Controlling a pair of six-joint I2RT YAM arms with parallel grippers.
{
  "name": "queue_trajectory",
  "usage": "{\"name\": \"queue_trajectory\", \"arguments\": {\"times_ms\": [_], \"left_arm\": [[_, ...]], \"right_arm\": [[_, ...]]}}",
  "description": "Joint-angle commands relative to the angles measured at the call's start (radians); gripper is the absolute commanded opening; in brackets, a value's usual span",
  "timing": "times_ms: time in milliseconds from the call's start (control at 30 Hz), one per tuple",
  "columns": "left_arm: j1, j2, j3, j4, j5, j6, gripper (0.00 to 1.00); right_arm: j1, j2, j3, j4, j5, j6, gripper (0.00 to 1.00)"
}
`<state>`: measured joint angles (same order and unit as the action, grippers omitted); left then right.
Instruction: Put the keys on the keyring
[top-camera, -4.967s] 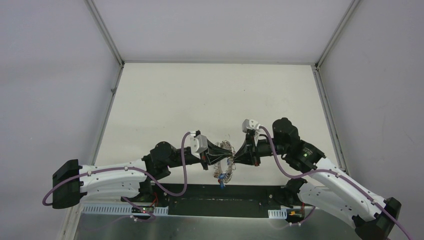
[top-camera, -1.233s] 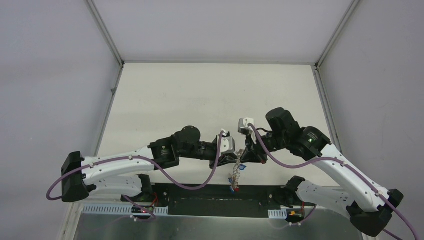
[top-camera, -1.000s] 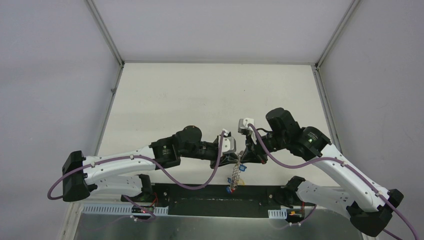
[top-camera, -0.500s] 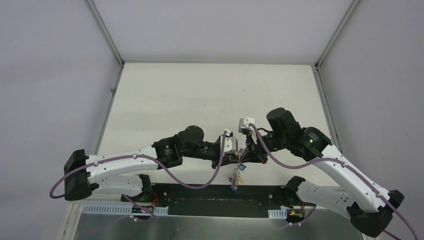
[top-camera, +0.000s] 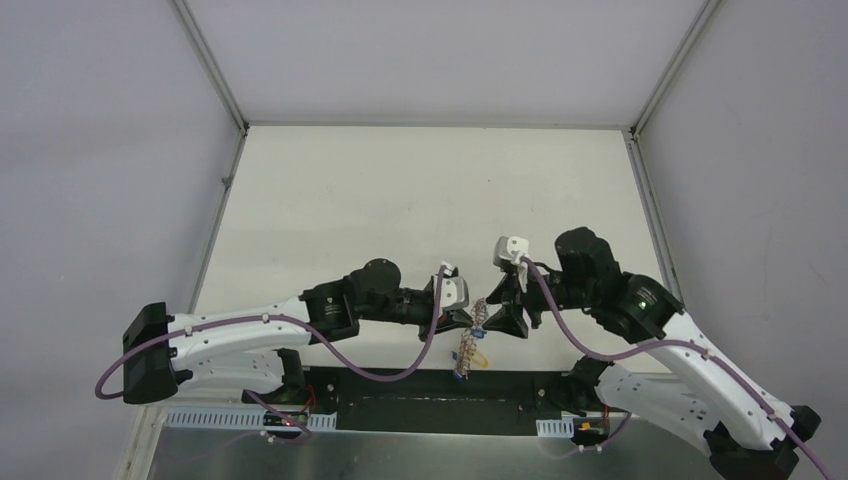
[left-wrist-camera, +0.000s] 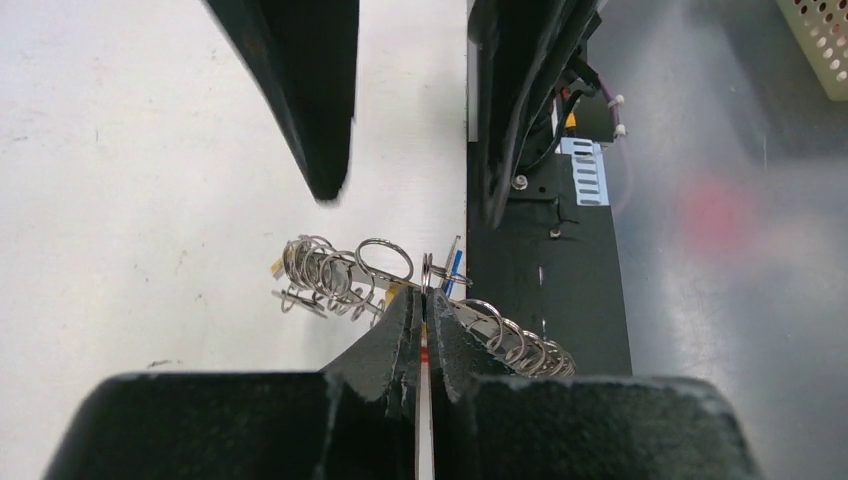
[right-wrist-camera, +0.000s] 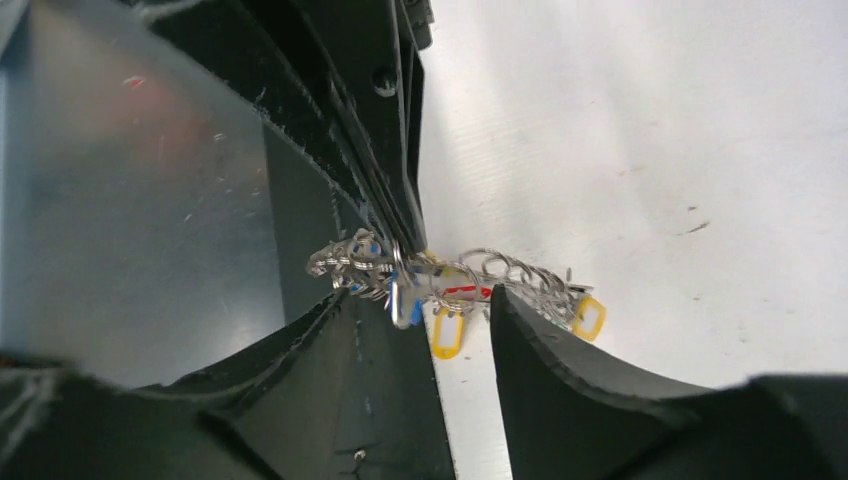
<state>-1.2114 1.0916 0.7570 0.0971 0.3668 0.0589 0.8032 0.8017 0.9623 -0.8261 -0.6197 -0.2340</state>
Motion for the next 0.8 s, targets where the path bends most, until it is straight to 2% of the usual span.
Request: {"name": "queue_trajectory", "arguments": {"times_ms": [0, 167, 400, 500, 633, 767], "left_arm": [[-0.009, -0.12, -0.056, 0.163, -0.075, -0.022, 0.0], [-0.007, -0.225, -0.164, 0.338, -0.137, -0.048, 0.0], [-0.008, -0.31, -0.315, 0.656, -0.161, -0.057, 0.0], [-0.008, -0.314, -0.349, 0.751, -0.148, -0.056, 0.0], [-0.008, -0.306, -0.355, 0.8, -0.143, -0.057, 0.0], [-0.008, -0.29, -0.352, 0.833, -0.17, -0.096, 0.0]], "right_arm": [[0.004, -0.148, -0.066, 0.192, 0.099, 0.072, 0.57], [0.004, -0.243, -0.164, 0.329, 0.05, 0.147, 0.55], [0.004, -0.258, -0.234, 0.466, -0.06, 0.215, 0.38], [0.004, -0.249, -0.229, 0.481, -0.073, 0.217, 0.35], [0.004, -0.237, -0.221, 0.516, -0.126, 0.213, 0.36], [0.004, -0.233, -0.237, 0.568, -0.186, 0.215, 0.43]]}}
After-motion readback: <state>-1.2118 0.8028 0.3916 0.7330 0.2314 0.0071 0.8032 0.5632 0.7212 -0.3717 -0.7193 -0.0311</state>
